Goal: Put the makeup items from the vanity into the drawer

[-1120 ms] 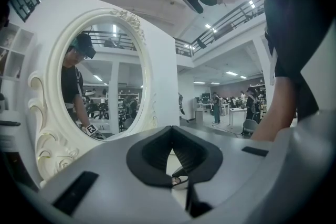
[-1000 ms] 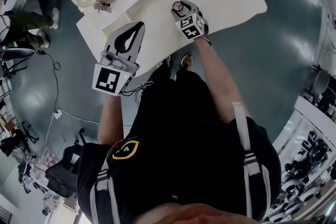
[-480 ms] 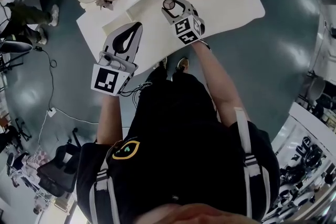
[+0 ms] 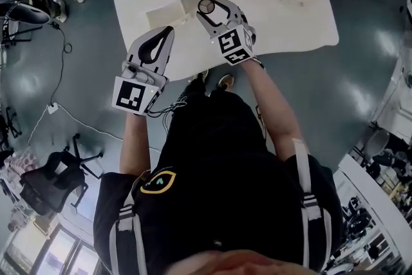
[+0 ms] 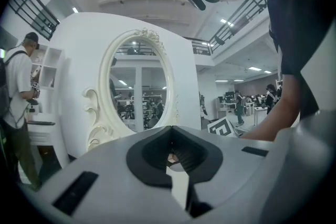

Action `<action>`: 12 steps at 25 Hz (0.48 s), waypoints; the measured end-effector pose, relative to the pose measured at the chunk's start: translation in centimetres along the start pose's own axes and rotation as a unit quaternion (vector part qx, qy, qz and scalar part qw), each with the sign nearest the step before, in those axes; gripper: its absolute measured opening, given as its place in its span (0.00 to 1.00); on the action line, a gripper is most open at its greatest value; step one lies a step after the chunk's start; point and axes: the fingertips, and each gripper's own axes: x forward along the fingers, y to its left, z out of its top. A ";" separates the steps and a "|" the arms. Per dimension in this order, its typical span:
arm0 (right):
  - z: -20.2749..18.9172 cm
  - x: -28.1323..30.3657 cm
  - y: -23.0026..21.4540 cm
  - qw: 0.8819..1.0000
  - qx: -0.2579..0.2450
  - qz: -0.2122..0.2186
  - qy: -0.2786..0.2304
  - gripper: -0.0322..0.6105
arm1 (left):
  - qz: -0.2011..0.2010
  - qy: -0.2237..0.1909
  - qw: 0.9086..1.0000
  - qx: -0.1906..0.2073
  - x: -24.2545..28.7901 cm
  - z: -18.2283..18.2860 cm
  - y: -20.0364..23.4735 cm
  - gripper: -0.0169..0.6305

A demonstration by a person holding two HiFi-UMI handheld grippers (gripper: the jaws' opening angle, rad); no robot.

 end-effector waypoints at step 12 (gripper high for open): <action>2.3 8.9 9.8 0.993 -0.025 0.113 0.024 0.42 | 0.096 0.011 0.995 -0.010 -7.7 -1.3 4.8 0.05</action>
